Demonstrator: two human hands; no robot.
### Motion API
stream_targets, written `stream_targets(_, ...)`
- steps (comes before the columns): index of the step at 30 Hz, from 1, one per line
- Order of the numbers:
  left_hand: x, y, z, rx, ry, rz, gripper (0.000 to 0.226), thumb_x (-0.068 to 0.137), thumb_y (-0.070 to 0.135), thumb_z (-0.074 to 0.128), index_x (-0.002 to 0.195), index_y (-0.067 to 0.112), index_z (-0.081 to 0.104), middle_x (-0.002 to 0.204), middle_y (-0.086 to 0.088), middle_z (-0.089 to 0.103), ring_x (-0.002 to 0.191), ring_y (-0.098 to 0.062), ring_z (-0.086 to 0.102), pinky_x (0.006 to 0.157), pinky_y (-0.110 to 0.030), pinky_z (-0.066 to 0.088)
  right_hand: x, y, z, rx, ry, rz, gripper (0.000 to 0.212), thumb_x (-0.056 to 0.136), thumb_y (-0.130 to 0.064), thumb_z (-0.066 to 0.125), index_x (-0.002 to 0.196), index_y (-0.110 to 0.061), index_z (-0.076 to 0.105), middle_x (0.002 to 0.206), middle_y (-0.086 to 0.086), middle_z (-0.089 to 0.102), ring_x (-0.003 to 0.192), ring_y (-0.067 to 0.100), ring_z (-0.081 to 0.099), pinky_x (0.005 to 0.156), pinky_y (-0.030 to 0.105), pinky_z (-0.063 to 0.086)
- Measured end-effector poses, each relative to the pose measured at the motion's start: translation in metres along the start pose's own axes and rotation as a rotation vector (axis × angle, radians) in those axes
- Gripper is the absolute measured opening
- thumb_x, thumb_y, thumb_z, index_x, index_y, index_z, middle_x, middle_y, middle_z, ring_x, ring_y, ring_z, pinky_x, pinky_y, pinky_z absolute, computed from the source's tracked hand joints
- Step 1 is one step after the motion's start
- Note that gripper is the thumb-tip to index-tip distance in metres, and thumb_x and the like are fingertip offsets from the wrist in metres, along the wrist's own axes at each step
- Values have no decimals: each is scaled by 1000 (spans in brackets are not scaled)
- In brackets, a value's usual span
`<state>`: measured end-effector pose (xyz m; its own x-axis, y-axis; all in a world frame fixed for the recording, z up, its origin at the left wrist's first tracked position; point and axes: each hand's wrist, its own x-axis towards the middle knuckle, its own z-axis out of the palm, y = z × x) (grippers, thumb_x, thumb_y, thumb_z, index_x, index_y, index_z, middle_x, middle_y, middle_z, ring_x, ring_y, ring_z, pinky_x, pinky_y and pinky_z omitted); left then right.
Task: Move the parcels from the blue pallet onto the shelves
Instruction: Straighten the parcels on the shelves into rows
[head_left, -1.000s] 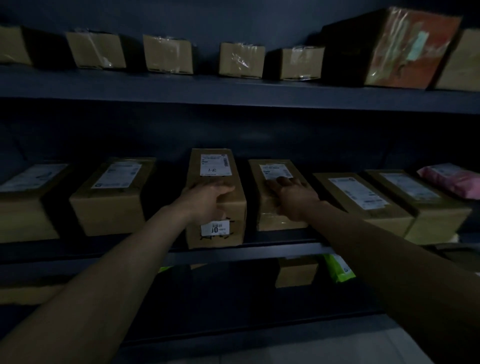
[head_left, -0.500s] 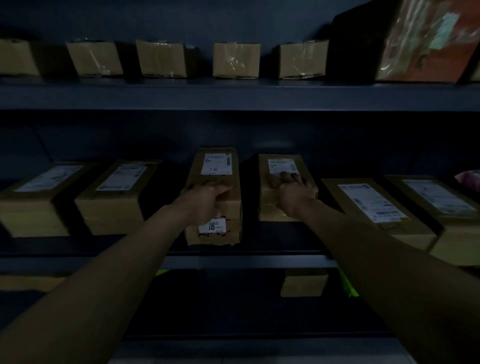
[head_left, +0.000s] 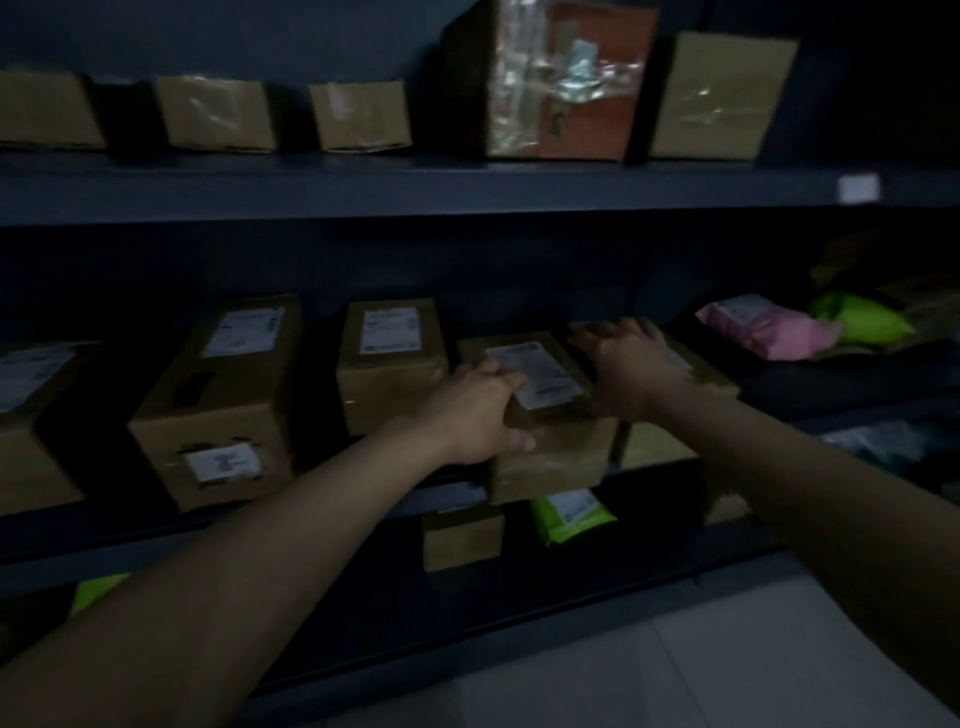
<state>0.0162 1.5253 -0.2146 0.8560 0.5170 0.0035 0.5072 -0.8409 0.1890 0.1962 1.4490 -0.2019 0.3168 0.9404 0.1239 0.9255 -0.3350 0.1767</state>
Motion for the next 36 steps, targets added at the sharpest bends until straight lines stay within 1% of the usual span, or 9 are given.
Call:
stream_targets(2,12,15,10,-6,-91,-2,82,80,52,65,147,26,25,147,-5,29,133,-28,30,109,-45,28,-13,29,10,32,-96,28,74,89,-37,55,152,-25,18,153,8,27,140,35,19,114,50,16)
stream_targets(4,22,23,17,21,-126,3,76,81,46,66,145,27,30,138,-7,36,127,-29,36,103,-44,36,-21,50,21,41,-190,51,80,88,-31,57,153,-30,11,157,4,19,144,32,11,116,51,13)
stream_targets(8,40,24,25,68,-56,-5,71,83,33,66,145,28,32,139,-9,38,126,-30,39,101,-40,41,-21,70,46,79,-201,64,78,89,-34,60,152,-31,15,157,2,20,143,31,15,112,50,19)
stream_targets(12,58,19,30,42,-25,-30,72,86,28,63,148,28,27,148,-9,32,134,-28,34,105,-39,37,-4,81,62,126,-152,67,77,91,-37,59,152,-30,14,156,2,20,140,32,20,110,48,23)
stream_targets(15,72,15,34,36,-8,-52,69,90,19,58,149,28,22,156,-8,22,140,-27,25,113,-37,26,13,90,70,108,-127,93,76,91,-36,60,152,-29,14,156,3,21,140,33,21,109,49,23)
stream_targets(18,86,12,40,68,17,-85,68,93,11,51,150,28,18,158,-8,15,142,-28,21,113,-36,18,30,98,75,74,-116,114,74,93,-33,57,152,-30,12,155,5,21,140,34,20,108,49,24)
stream_targets(22,105,9,44,67,42,-114,68,94,10,49,151,27,16,158,-9,15,141,-31,22,114,-34,21,52,107,83,73,-121,147,74,96,-26,52,153,-29,6,156,8,18,140,38,16,111,51,20)
stream_targets(29,134,7,45,46,51,-151,69,94,13,51,151,26,15,158,-9,14,142,-29,21,115,-31,20,84,123,97,83,-88,118,74,95,-21,51,153,-32,5,157,6,15,142,37,12,114,51,12)
stream_targets(36,157,2,44,50,76,-160,68,94,8,50,151,23,15,158,-9,14,145,-24,14,114,-27,14,102,130,104,95,-73,92,81,94,-8,49,154,-31,1,161,4,6,146,35,2,117,55,7)
